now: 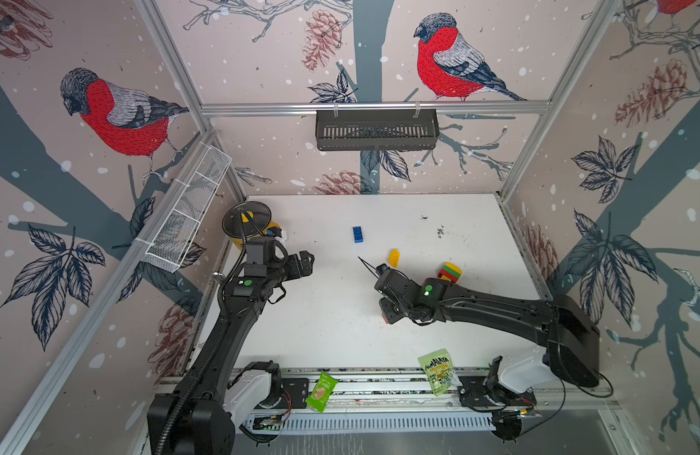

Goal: Assemble an ice cream with lego
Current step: Assemble the lego brick with the lego brick.

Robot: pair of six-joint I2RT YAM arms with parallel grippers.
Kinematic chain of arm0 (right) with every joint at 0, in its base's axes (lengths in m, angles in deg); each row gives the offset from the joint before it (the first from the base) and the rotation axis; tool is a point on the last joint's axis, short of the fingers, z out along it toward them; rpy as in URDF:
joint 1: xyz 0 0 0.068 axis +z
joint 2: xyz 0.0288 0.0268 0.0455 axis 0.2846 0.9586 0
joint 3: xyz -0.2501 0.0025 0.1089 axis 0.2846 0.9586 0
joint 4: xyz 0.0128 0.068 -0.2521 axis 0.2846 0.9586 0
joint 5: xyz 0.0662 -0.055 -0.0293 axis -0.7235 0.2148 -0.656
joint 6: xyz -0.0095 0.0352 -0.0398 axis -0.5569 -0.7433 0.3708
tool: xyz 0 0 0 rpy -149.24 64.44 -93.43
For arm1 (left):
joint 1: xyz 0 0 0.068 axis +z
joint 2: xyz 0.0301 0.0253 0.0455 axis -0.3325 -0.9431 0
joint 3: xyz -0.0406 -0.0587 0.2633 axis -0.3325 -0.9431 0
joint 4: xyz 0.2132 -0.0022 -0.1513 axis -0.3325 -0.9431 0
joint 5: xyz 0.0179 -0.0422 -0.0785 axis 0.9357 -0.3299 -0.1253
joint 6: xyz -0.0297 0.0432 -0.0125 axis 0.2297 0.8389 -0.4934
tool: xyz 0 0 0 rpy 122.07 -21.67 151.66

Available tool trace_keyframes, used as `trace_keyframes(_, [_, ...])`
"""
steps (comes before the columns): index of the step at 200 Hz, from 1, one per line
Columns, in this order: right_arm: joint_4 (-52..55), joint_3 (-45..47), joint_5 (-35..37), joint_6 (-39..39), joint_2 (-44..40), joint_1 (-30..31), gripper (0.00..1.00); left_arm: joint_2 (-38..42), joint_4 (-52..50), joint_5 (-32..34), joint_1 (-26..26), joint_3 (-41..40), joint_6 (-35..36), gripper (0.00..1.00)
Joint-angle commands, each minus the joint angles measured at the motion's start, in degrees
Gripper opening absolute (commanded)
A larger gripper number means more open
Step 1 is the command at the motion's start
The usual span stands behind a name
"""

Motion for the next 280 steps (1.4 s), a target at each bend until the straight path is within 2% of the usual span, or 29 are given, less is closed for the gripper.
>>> trace_keyframes(1, [1.87, -0.45, -0.19, 0.63, 0.18, -0.03, 0.51, 0.21, 0.61, 0.43, 0.00, 0.36, 0.68, 0.98])
trace_keyframes(76, [0.67, -1.27, 0.66, 0.61, -4.49, -0.83, 0.58, 0.29, 0.56, 0.64, 0.04, 0.50, 0.79, 0.97])
trace_keyframes(125, [1.75, -1.51, -1.91, 1.71, -1.53, -1.22, 0.54, 0.03, 0.66, 0.65, 0.03, 0.37, 0.96, 0.97])
trace_keyframes(186, [1.39, -1.88, -1.71, 2.12, -0.98, -1.25, 0.43, 0.02, 0.69, 1.35, 0.05, 0.28, 1.18, 0.98])
trace_keyframes(280, [1.96, -1.82, -1.69, 2.42, 0.16, -0.98, 0.43, -0.15, 0.76, 1.34, 0.05, 0.21, 1.21, 0.98])
